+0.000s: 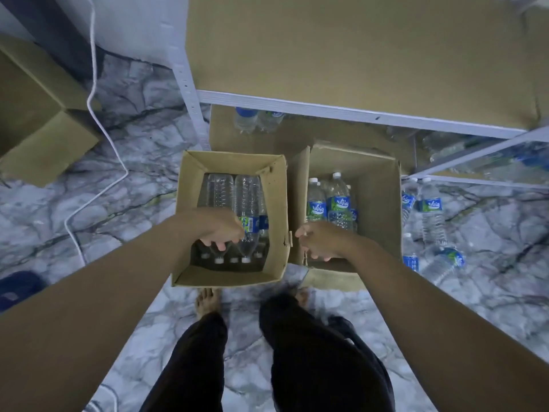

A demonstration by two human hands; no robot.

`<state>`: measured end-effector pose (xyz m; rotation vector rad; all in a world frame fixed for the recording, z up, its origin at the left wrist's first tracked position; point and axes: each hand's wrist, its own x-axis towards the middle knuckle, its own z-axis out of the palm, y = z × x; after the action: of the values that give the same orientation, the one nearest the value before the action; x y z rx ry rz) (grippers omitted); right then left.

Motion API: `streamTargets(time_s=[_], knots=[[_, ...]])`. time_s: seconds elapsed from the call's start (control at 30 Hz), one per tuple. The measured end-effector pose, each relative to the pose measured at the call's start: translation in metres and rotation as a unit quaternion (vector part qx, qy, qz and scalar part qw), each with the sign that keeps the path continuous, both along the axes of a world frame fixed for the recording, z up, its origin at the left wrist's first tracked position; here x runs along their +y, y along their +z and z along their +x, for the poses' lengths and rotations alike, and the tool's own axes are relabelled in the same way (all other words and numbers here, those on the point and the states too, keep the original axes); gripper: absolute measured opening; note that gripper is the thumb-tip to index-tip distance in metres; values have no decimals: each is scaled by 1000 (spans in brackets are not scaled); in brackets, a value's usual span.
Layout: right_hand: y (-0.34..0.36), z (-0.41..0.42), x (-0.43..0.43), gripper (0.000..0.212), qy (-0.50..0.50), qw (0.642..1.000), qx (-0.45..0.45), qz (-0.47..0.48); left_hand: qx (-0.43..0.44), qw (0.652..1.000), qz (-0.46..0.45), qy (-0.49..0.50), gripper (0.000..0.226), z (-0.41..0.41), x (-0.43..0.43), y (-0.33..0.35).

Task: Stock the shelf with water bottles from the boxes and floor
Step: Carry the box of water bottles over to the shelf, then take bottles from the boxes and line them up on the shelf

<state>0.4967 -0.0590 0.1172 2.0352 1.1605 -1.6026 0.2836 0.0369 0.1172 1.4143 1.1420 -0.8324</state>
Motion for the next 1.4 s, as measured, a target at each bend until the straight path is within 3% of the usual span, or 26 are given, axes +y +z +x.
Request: streamTargets(time_s=[0.27, 0.37, 0.63, 0.9, 1.07, 1.2, 1.4], knots=[[19, 58, -2, 35, 25, 999, 5, -26, -45, 999, 9, -15, 29, 69, -1, 14], [7, 101, -3, 37, 25, 999, 7, -25, -32, 998, 12, 56, 30, 103, -2, 1], [-39, 211, -6, 40, 82, 994, 27, -68, -1, 998, 31, 58, 16, 214, -39, -36], [-122, 236, -4, 38, 131, 990, -4, -56, -19, 999, 23, 31, 27, 265, -52, -121], [-203, 243, -12, 28, 158, 985, -34, -66, -5, 997, 73, 15, 29, 274, -58, -195], [-263, 250, -18, 44, 160, 984, -60, -59, 11, 994, 93, 62, 21, 277, -63, -251], [-315, 245, -16, 49, 94, 989, -108, -34, 34, 987, 125, 96, 32, 291, -64, -319]])
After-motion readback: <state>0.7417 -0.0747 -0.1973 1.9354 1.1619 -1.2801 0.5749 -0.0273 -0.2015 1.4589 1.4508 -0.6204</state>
